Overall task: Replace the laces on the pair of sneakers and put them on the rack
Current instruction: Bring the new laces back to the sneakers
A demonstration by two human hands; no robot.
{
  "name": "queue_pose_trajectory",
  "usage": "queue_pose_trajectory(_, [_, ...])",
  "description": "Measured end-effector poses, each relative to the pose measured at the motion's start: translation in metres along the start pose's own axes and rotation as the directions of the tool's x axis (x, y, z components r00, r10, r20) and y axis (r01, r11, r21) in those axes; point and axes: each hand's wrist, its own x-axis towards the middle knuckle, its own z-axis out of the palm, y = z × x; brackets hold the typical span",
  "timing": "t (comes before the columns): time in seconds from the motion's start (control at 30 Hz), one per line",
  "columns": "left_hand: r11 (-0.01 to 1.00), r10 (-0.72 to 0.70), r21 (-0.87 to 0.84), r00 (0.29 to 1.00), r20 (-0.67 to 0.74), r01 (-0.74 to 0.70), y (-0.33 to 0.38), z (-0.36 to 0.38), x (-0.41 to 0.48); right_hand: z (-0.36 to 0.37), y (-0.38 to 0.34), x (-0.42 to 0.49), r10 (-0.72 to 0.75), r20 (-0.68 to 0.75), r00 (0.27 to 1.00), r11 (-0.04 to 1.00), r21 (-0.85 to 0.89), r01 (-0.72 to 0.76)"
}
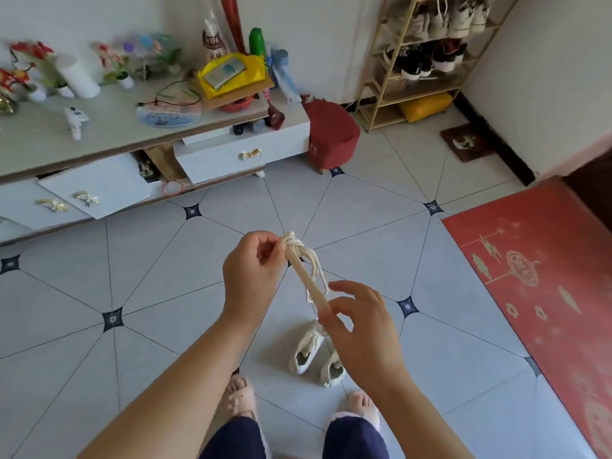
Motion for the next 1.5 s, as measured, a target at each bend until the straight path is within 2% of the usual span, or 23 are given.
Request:
queue_pose_trajectory(0.1, [0.999,-0.026,0.025,0.999,0.037,0.025,-0.031,-0.001,0.017,0.022,0.002,0.004,0.036,0.004,0.999,0.999,0.016,-0.036])
queue_pose_trajectory(0.17, [0.997,-0.069,0.045,0.997,-0.019,0.070,-0.050,0.003,0.028,0.032,0.015,0.004,0.029,0.018,0.999,1.000,0.003,-0.029])
queue_pose_trajectory(0.23, [0.988,-0.156,-0.015,0.984,-0.091,0.155,-0.068,0.008,0.041,0.043,0.039,0.003,0.013,0.037,0.999,1.000,-0.021,-0.012])
queue_pose_trajectory(0.37, [0.947,-0.211,-0.222,0.971,0.112,0.231,-0.107,0.038,0.048,0.077,0.113,0.013,0.031,0.068,0.997,0.999,-0.041,-0.028])
queue_pose_trajectory(0.47, [0.780,-0.287,-0.492,0.919,0.271,0.388,-0.138,0.077,0.037,0.118,0.177,0.026,0.027,0.176,0.984,0.988,-0.152,0.000])
queue_pose_trajectory(0.53, [0.672,-0.294,-0.567,0.874,0.388,0.477,-0.161,0.104,0.028,0.144,0.220,0.039,0.039,0.251,0.967,0.978,-0.210,0.015])
queue_pose_trajectory(0.67, [0.752,-0.139,-0.482,0.822,0.552,0.450,-0.219,0.155,0.017,0.174,0.296,0.079,0.110,0.405,0.908,0.967,-0.254,-0.004])
queue_pose_trajectory(0.7, [0.767,-0.098,-0.467,0.799,0.593,0.441,-0.233,0.166,0.016,0.177,0.310,0.090,0.104,0.368,0.924,0.972,-0.233,-0.017])
queue_pose_trajectory(0.77, [0.823,-0.026,-0.413,0.752,0.659,0.390,-0.259,0.187,0.013,0.182,0.329,0.108,0.066,0.151,0.986,0.993,-0.107,-0.050])
queue_pose_trajectory(0.83, [0.879,0.009,-0.355,0.732,0.681,0.320,-0.282,0.206,0.010,0.193,0.340,0.125,0.041,-0.046,0.998,0.984,0.178,-0.033])
queue_pose_trajectory(0.9, [0.906,0.021,-0.316,0.717,0.696,0.281,-0.303,0.222,0.007,0.206,0.344,0.140,-0.023,-0.027,0.999,0.902,0.430,0.032])
queue_pose_trajectory(0.97, [0.922,0.040,-0.294,0.694,0.719,0.252,-0.321,0.233,0.005,0.220,0.348,0.151,-0.124,0.063,0.990,0.895,0.439,0.084])
queue_pose_trajectory(1.03, [0.927,0.049,-0.287,0.680,0.732,0.242,-0.334,0.236,0.000,0.233,0.354,0.154,-0.148,0.095,0.984,0.918,0.384,0.101])
queue_pose_trajectory(1.13, [0.916,0.009,-0.276,0.672,0.741,0.292,-0.342,0.230,-0.006,0.239,0.359,0.148,-0.100,0.076,0.992,0.917,0.395,0.062])
queue_pose_trajectory(1.2, [0.916,-0.045,-0.215,0.618,0.785,0.340,-0.343,0.222,-0.014,0.238,0.361,0.137,-0.070,0.030,0.997,0.929,0.367,0.054])
queue_pose_trajectory(1.3, [0.907,-0.085,-0.152,0.525,0.847,0.393,-0.345,0.208,-0.028,0.230,0.361,0.122,-0.038,-0.040,0.998,0.888,0.457,0.052])
queue_pose_trajectory(1.5, [0.896,-0.089,-0.139,0.478,0.874,0.421,-0.340,0.171,-0.066,0.218,0.363,0.077,0.129,-0.144,0.981,0.834,0.551,-0.028])
